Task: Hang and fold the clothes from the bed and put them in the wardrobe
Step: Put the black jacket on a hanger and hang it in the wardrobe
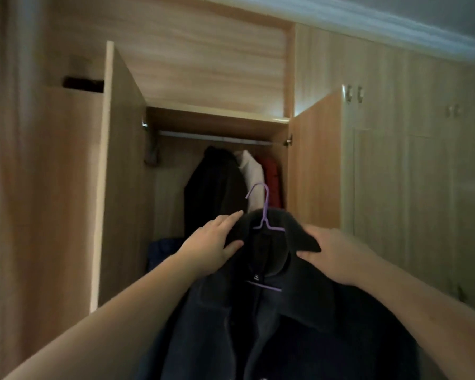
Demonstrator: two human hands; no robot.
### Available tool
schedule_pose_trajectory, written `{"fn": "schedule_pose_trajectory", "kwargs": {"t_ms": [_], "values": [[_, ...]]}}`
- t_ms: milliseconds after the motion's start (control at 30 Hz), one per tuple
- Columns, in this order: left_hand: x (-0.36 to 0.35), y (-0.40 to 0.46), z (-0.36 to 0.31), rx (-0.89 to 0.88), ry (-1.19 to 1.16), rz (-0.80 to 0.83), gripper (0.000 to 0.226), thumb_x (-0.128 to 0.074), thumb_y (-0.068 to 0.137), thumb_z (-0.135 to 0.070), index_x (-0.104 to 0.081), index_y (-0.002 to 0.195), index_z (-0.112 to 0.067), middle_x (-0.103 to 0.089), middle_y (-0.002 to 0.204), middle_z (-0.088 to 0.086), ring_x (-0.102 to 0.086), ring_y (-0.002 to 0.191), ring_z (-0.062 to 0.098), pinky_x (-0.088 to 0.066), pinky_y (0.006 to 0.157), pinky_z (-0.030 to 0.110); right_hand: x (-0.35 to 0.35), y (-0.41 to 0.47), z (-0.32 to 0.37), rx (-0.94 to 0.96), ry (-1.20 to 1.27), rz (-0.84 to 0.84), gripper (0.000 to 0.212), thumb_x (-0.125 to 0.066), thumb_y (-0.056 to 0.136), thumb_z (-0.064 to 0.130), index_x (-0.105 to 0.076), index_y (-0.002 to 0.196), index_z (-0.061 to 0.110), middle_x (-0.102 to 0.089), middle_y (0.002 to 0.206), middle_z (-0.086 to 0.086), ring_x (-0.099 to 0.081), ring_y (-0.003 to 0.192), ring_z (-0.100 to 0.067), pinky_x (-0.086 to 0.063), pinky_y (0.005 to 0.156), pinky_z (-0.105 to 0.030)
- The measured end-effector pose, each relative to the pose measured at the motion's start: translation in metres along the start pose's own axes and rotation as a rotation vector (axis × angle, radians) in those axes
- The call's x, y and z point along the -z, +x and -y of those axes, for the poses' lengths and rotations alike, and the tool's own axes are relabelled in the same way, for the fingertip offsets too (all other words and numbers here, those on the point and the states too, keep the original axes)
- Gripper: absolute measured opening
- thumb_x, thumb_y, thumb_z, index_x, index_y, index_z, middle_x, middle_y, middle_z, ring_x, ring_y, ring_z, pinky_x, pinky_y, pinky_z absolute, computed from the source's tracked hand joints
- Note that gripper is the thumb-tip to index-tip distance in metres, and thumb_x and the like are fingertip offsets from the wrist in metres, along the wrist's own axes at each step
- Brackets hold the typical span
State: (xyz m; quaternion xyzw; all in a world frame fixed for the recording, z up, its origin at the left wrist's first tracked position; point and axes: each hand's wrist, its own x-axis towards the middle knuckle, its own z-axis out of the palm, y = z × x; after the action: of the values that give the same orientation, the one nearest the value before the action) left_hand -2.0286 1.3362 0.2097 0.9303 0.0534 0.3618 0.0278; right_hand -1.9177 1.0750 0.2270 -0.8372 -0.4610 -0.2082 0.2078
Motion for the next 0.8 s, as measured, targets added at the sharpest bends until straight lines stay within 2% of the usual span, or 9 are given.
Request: {"fn": "schedule_pose_trajectory", "kwargs": {"t_ms": [133, 267, 467, 667, 800], "values": [[0.000, -0.001, 0.056, 0.097, 0.158, -0.006, 0.070, -0.048, 0.098, -0.047, -0.012, 0.157, -0.035, -0.027, 0.161, -0.006, -0.026, 0.147, 0.019, -0.030, 0.118, 0.041, -0.028, 0.054, 0.018, 0.040, -0.116, -0.015, 0.052, -0.053, 0.097, 0.049, -0.035, 0.146, 0.048, -0.070, 0.118, 0.006, -0.067, 0.102, -0.020, -0.056, 0.081, -0.037], [-0.005, 0.006, 0.116, 0.225, 0.226, -0.016, 0.072, -0.046, 0.098, -0.048, -0.010, 0.158, -0.034, -0.022, 0.164, -0.003, -0.018, 0.151, 0.019, -0.025, 0.120, 0.041, -0.054, 0.118, 0.026, 0.073, -0.118, -0.042, 0.050, -0.052, 0.098, 0.046, -0.037, 0.146, 0.043, -0.070, 0.110, 0.003, -0.067, 0.093, -0.022, -0.047, 0.067, -0.033], [-0.013, 0.053, 0.174, 0.301, 0.310, -0.082, 0.075, -0.046, 0.099, -0.048, -0.004, 0.159, -0.031, -0.009, 0.167, -0.001, -0.005, 0.153, 0.022, -0.015, 0.122, 0.041, -0.089, 0.223, 0.015, 0.125, -0.016, -0.058, 0.047, -0.056, 0.096, 0.044, -0.045, 0.142, 0.038, -0.068, 0.116, 0.001, -0.065, 0.102, -0.025, -0.056, 0.085, -0.043], [-0.028, 0.144, 0.214, 0.308, 0.379, -0.218, 0.071, -0.040, 0.100, -0.051, -0.005, 0.159, -0.031, -0.008, 0.167, -0.003, 0.001, 0.154, 0.018, -0.010, 0.124, 0.040, -0.097, 0.358, -0.004, 0.164, -0.002, -0.121, 0.045, -0.060, 0.094, 0.044, -0.053, 0.137, 0.033, -0.068, 0.123, 0.001, -0.064, 0.109, -0.025, -0.054, 0.092, -0.044], [-0.039, 0.199, 0.240, 0.317, 0.401, -0.270, 0.069, -0.037, 0.101, -0.052, -0.006, 0.159, -0.033, -0.006, 0.167, -0.004, 0.002, 0.154, 0.018, -0.009, 0.125, 0.042, -0.101, 0.437, -0.015, 0.168, -0.022, -0.143, 0.041, -0.060, 0.095, 0.043, -0.055, 0.134, 0.032, -0.068, 0.121, 0.001, -0.064, 0.105, -0.023, -0.055, 0.088, -0.042]]}}
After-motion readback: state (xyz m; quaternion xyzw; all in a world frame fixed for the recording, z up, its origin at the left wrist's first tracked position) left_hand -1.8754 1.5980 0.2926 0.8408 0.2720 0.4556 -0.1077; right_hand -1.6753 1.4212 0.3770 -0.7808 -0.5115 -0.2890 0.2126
